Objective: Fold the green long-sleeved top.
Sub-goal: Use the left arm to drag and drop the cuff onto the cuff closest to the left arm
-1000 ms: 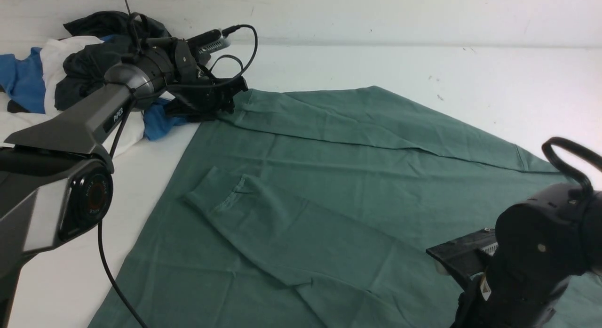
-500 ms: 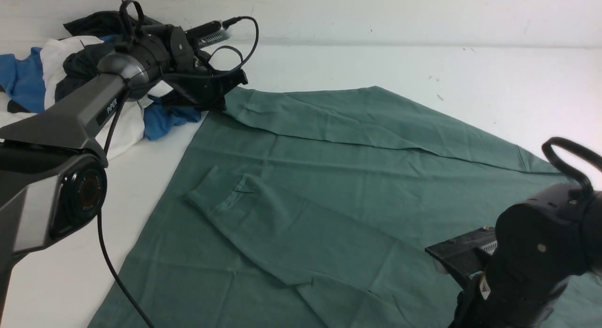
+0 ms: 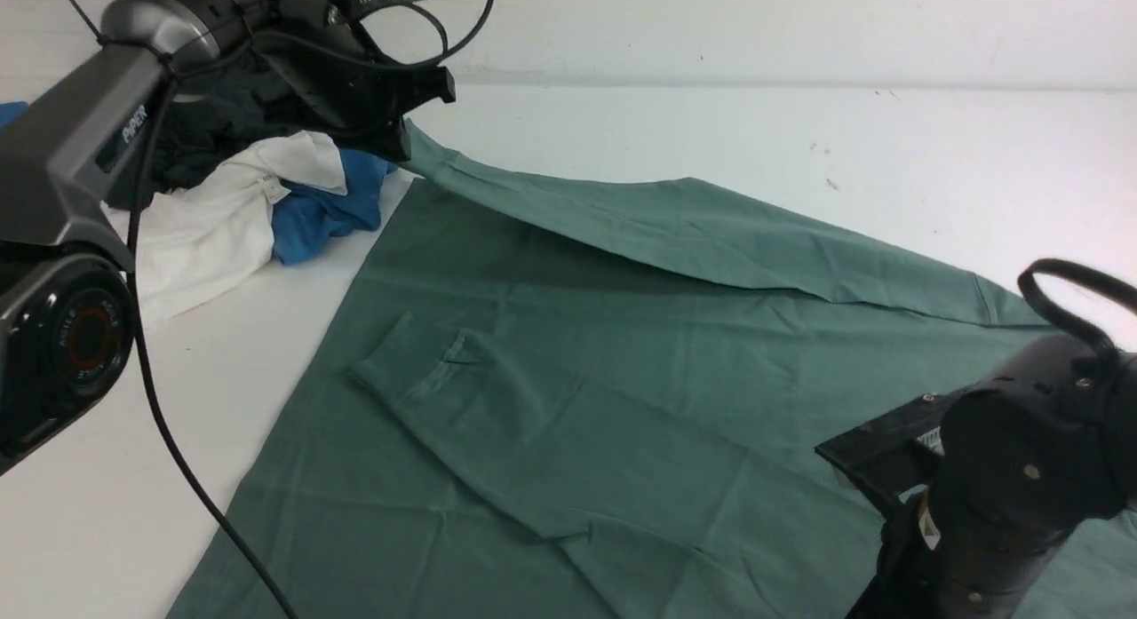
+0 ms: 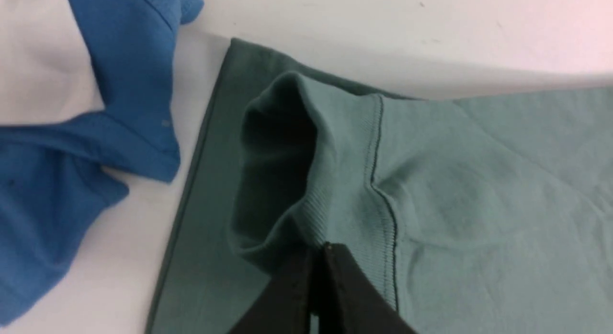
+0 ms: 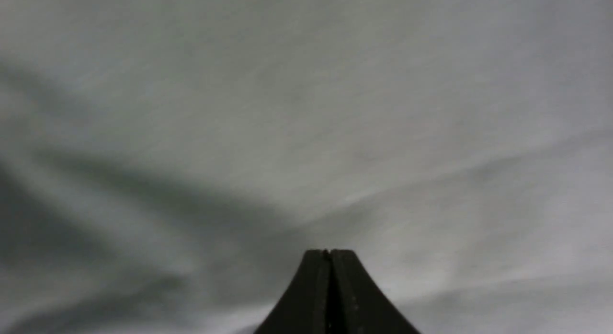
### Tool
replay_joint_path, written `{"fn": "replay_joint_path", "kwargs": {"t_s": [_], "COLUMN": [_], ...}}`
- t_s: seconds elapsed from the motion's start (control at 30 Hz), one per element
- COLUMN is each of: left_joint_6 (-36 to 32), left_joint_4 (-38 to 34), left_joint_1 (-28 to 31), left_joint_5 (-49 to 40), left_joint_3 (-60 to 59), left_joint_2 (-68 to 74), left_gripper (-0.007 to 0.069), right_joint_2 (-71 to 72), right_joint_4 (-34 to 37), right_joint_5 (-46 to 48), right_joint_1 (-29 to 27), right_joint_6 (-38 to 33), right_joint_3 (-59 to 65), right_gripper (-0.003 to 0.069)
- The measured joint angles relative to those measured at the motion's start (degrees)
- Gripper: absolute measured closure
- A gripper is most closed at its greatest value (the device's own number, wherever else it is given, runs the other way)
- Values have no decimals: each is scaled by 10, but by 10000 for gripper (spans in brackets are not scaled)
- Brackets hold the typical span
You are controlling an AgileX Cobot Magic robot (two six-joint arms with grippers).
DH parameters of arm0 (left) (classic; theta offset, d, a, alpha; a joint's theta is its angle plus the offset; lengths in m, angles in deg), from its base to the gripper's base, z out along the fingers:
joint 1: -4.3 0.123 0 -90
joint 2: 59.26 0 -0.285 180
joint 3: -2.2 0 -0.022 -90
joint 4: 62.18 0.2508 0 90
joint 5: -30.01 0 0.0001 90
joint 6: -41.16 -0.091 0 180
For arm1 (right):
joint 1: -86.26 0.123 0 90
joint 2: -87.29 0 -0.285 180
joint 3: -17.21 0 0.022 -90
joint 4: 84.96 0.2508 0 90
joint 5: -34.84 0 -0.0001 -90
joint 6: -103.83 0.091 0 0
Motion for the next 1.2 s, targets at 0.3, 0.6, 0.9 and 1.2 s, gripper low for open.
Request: {"fn": "replay_joint_path", "kwargs": {"t_s": [0.3, 0.6, 0.9, 1.2], "left_joint_6": [-10, -23, -9, 18], "left_joint_4": [-5, 1, 41, 111], "left_joint_1": [-23, -38, -52, -97], "left_joint_5": [-87, -88, -88, -86], "left_joint_3": [0, -65, -254, -357], "left_joint_2": [-40, -109, -224, -246], "left_gripper": [625, 625, 625, 625], "right_joint_2": [79, 145, 190, 191], "right_joint_4": [-62, -53, -4, 43], "right_joint_5": [56, 95, 100, 100], "right_joint_1": [-132, -267, -283, -283], "right_joint_6": [17, -46, -79, -113], "right_joint_3": [-55, -56, -56, -55], "right_gripper": [670, 670, 670, 669]}}
